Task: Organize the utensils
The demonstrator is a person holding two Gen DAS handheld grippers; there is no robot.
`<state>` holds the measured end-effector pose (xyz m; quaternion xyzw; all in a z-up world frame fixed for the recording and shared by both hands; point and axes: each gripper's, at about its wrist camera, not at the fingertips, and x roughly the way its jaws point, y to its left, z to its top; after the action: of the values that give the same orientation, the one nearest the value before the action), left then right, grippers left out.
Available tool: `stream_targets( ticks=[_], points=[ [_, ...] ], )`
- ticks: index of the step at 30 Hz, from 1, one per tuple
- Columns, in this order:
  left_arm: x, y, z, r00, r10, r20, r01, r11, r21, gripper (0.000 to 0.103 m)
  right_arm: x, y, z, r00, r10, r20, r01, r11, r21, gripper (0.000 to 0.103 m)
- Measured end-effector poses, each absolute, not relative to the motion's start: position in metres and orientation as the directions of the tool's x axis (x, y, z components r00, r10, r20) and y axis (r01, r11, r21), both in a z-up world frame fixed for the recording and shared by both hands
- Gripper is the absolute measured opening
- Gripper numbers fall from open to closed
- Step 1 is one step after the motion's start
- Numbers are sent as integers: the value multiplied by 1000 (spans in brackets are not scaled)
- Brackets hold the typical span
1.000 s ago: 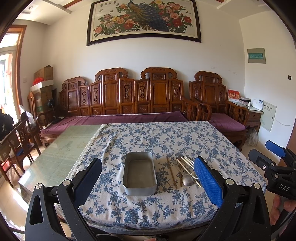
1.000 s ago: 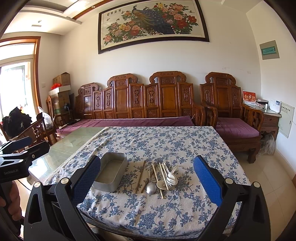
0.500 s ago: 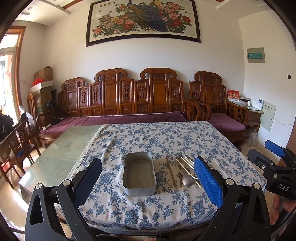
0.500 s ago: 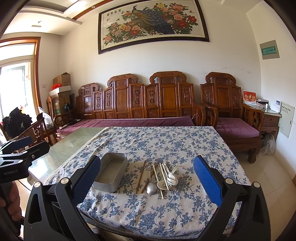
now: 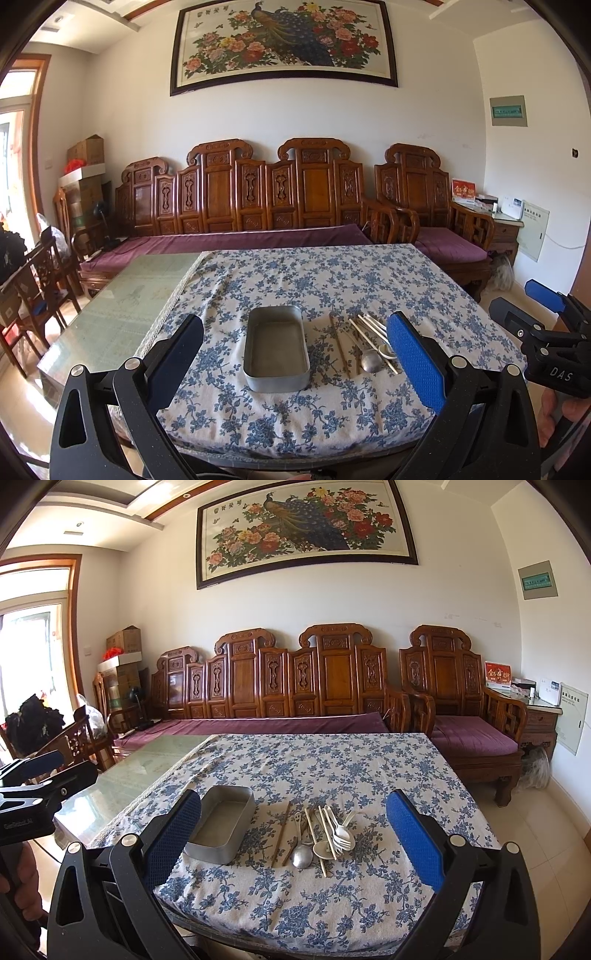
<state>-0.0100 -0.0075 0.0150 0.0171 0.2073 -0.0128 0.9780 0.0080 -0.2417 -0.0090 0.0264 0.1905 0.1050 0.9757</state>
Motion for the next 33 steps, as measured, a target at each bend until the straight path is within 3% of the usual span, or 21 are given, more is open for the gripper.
stream_targets(
  ticks=[8, 21, 33],
  points=[
    [-7, -9, 10, 906, -24, -422, 40, 999, 30, 96, 8, -239, -10, 902, 216, -374, -196, 976, 93, 100],
    [32, -21, -29, 842, -81, -534, 118, 992, 36, 96, 49, -261, -49, 858, 243, -453, -219, 970, 104, 100],
    [91, -44, -53, 781, -131, -611, 200, 979, 46, 96, 115, -282, -83, 788, 279, -549, -255, 959, 121, 81]
  ],
)
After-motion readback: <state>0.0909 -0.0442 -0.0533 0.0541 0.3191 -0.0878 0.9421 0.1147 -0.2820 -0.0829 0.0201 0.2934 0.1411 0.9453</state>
